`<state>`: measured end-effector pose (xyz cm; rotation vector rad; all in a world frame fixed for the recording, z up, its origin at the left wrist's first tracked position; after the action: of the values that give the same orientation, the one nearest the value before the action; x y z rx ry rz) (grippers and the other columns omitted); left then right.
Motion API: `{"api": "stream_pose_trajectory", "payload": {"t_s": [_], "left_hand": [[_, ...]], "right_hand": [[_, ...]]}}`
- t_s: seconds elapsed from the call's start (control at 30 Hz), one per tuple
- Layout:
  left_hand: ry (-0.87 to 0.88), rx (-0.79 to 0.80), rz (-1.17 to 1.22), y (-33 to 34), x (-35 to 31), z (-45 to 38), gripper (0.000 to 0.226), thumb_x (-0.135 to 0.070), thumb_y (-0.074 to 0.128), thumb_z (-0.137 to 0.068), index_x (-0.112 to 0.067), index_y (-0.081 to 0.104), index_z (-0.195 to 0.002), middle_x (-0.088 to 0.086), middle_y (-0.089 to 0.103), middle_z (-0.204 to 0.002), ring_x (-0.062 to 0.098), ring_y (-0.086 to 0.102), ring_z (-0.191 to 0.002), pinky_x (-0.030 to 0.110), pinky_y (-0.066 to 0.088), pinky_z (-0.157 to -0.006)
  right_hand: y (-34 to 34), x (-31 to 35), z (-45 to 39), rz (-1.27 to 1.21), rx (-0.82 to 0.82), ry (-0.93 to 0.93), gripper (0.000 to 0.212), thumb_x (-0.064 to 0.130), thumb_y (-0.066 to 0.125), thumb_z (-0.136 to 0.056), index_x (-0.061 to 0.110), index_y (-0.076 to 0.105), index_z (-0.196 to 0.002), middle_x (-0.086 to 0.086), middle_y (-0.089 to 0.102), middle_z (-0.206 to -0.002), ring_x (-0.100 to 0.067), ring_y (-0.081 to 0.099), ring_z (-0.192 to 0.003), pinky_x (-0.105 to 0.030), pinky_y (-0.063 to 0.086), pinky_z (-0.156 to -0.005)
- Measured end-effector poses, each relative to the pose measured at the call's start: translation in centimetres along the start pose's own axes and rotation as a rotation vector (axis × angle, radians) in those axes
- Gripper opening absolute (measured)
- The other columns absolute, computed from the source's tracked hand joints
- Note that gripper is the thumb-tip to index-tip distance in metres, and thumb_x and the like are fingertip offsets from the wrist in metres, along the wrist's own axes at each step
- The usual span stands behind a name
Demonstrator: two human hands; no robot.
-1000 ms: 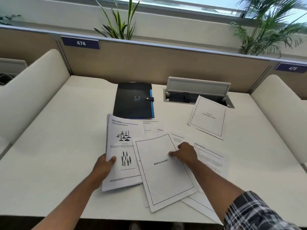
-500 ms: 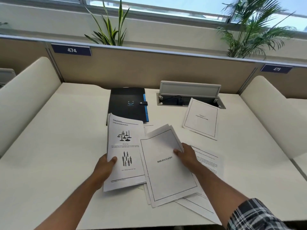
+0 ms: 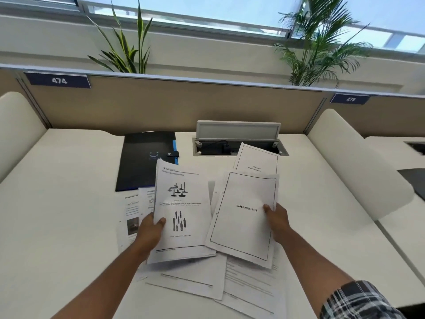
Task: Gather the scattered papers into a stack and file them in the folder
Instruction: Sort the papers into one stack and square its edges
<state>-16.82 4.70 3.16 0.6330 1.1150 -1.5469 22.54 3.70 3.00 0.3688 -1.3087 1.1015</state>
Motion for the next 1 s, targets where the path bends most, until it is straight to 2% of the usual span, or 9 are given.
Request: {"api": "stream_pose_trajectory", "payload": {"t_s": [0.07, 0.3, 0.4, 0.53, 0.67, 0.73, 0.87, 1.0], "left_hand": [[-0.009, 0.032, -0.018, 1.6, -0.5, -0.4, 0.043, -0.017, 0.052, -0.101, -0.009, 0.046, -0.143, 0.012, 0.053, -0.144, 0.033, 0.049, -0.130, 0.042, 0.038, -0.106], [-0.046, 0.036, -0.100, 5.4, -2.6, -3.1, 0.042, -0.021, 0.052, -0.101, -0.013, 0.048, -0.142, 0.010, 0.059, -0.136, 0.032, 0.057, -0.118, 0.044, 0.045, -0.099], [-0.057, 0.032, -0.124, 6.3, -2.8, -4.1, 0.043, -0.021, 0.052, -0.101, -0.013, 0.047, -0.143, 0.010, 0.059, -0.135, 0.031, 0.058, -0.117, 0.044, 0.046, -0.097], [-0.080, 0.006, -0.158, 7.2, -1.6, -4.7, 0.040, -0.019, 0.052, -0.101, -0.011, 0.050, -0.140, 0.011, 0.061, -0.133, 0.024, 0.057, -0.105, 0.039, 0.046, -0.093], [-0.094, -0.083, -0.225, 7.6, -0.8, -4.9, 0.039, -0.019, 0.053, -0.100, -0.008, 0.053, -0.137, 0.014, 0.061, -0.133, 0.033, 0.058, -0.115, 0.041, 0.045, -0.096], [-0.091, -0.107, -0.253, 7.9, -0.9, -4.8, 0.038, -0.019, 0.053, -0.100, -0.009, 0.053, -0.137, 0.014, 0.061, -0.132, 0.035, 0.056, -0.119, 0.044, 0.045, -0.100], [-0.075, -0.121, -0.297, 8.3, -1.0, -4.4, 0.038, -0.019, 0.051, -0.101, -0.009, 0.052, -0.137, 0.015, 0.060, -0.133, 0.036, 0.055, -0.121, 0.047, 0.043, -0.104], [-0.078, -0.124, -0.292, 8.2, -0.9, -4.2, 0.039, -0.020, 0.050, -0.101, -0.010, 0.051, -0.139, 0.014, 0.059, -0.135, 0.035, 0.054, -0.122, 0.049, 0.043, -0.106]], "right_hand": [[-1.1, 0.4, -1.6, -0.011, -0.036, 0.001, 0.028, 0.009, 0.056, -0.103, -0.001, 0.064, -0.128, -0.021, 0.068, -0.128, -0.037, 0.064, -0.118, -0.049, 0.050, -0.107], [-3.8, 2.1, -8.7, -0.013, -0.073, 0.069, 0.033, 0.018, 0.051, -0.107, -0.004, 0.062, -0.129, -0.022, 0.065, -0.131, -0.036, 0.060, -0.124, -0.045, 0.046, -0.107], [-4.4, 2.7, -11.6, 0.009, -0.092, 0.098, 0.038, 0.019, 0.051, -0.107, -0.005, 0.058, -0.135, -0.021, 0.061, -0.137, -0.037, 0.057, -0.127, -0.044, 0.045, -0.109], [-4.6, 3.4, -14.9, 0.050, -0.138, 0.154, 0.044, 0.022, 0.051, -0.106, -0.004, 0.053, -0.141, -0.022, 0.056, -0.144, -0.038, 0.053, -0.133, -0.042, 0.043, -0.111], [-4.4, 4.3, -17.5, 0.210, -0.199, 0.188, 0.049, 0.027, 0.054, -0.103, -0.004, 0.050, -0.141, -0.025, 0.050, -0.147, -0.042, 0.050, -0.134, -0.044, 0.043, -0.110], [-3.9, 5.0, -18.1, 0.345, -0.206, 0.225, 0.059, 0.036, 0.061, -0.099, -0.001, 0.044, -0.142, -0.026, 0.044, -0.147, -0.045, 0.045, -0.135, -0.050, 0.042, -0.110], [-2.0, 6.3, -17.8, 0.512, -0.158, 0.287, 0.104, 0.054, 0.082, -0.078, 0.002, 0.026, -0.148, -0.024, 0.034, -0.150, -0.043, 0.038, -0.137, -0.055, 0.041, -0.107], [-0.5, 6.7, -17.4, 0.604, -0.088, 0.324, 0.114, 0.041, 0.094, -0.068, 0.004, 0.021, -0.148, -0.024, 0.033, -0.149, -0.044, 0.048, -0.131, -0.051, 0.048, -0.101]]}}
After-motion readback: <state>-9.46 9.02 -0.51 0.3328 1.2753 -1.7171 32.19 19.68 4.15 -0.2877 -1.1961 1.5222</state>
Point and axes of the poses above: each hand's wrist, its own z-axis away from the middle knuckle, its own y-axis out of the palm, x = y × z, the point moved 3 cm from there along -z, towards the middle knuckle
